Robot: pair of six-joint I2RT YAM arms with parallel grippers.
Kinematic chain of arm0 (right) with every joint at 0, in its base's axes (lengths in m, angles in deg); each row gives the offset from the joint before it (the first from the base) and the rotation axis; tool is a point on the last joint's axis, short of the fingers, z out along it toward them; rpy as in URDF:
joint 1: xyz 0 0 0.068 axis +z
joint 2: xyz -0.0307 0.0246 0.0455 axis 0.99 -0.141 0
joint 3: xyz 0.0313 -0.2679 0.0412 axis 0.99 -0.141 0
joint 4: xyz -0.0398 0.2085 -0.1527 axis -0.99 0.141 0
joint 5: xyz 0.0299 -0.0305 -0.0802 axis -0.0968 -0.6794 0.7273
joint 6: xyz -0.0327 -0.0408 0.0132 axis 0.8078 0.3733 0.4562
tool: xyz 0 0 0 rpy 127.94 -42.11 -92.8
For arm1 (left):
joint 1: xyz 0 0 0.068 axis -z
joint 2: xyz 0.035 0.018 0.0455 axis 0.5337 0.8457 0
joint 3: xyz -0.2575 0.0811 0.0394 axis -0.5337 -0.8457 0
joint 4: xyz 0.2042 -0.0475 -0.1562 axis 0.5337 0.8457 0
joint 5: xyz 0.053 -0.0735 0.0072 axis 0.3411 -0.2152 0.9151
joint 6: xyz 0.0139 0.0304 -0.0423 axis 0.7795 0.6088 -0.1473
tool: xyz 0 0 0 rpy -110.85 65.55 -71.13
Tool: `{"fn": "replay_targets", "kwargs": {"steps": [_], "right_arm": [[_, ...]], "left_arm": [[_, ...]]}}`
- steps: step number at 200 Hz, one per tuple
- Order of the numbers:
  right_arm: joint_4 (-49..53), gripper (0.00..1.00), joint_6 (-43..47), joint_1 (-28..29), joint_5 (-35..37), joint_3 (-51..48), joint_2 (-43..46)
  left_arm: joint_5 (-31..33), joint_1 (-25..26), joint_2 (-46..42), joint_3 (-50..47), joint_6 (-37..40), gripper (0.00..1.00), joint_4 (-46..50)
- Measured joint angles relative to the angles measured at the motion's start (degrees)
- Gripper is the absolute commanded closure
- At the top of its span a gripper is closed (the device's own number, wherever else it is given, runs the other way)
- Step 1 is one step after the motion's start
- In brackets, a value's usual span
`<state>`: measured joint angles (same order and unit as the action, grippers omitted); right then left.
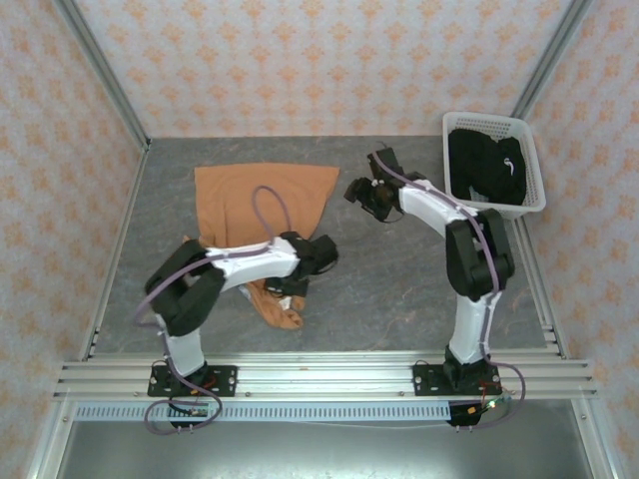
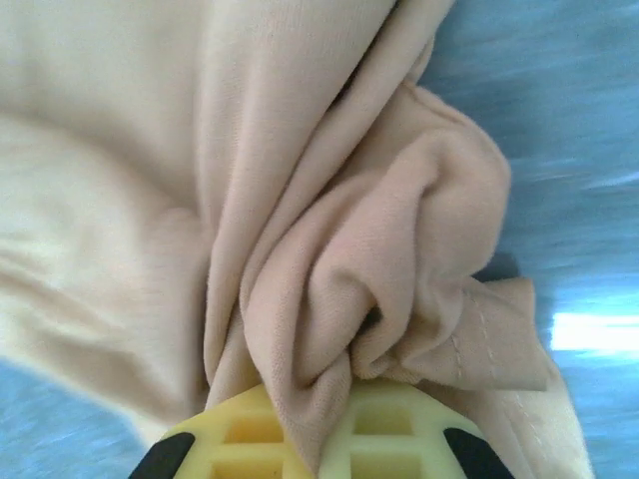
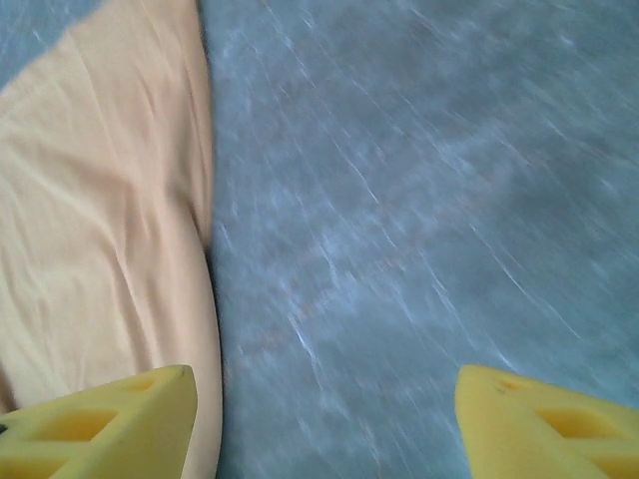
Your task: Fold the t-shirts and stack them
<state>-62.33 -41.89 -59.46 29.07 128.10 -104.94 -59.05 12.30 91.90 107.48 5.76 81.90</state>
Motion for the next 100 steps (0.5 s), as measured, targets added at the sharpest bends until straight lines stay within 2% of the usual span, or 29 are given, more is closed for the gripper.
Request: {"fn": "replay_targets", "kwargs": {"steps": [22, 48, 78, 100], "right_arm": [[0.09, 0.25, -1.86, 3.17, 4.90, 9.84, -8.07], [3.41, 0.24, -2.97, 6.49, 10.75, 23.61, -17.53], [13.38, 0.24, -4.52, 9.33, 17.18, 41.57, -28.85], [20.24, 0.26, -6.01, 11.02, 21.31, 45.20, -32.04]], "left_arm": [[-0.11, -6.21, -11.69, -6.73, 0.70, 1.00, 0.15], [-1.25, -9.53, -21.09, -9.97, 1.70, 1.00, 0.07], [-2.82, -12.76, -25.42, -10.58, 2.19, 1.00, 0.04], [-3.30, -14.88, -26.32, -10.58, 2.43, 1.00, 0.09]]}}
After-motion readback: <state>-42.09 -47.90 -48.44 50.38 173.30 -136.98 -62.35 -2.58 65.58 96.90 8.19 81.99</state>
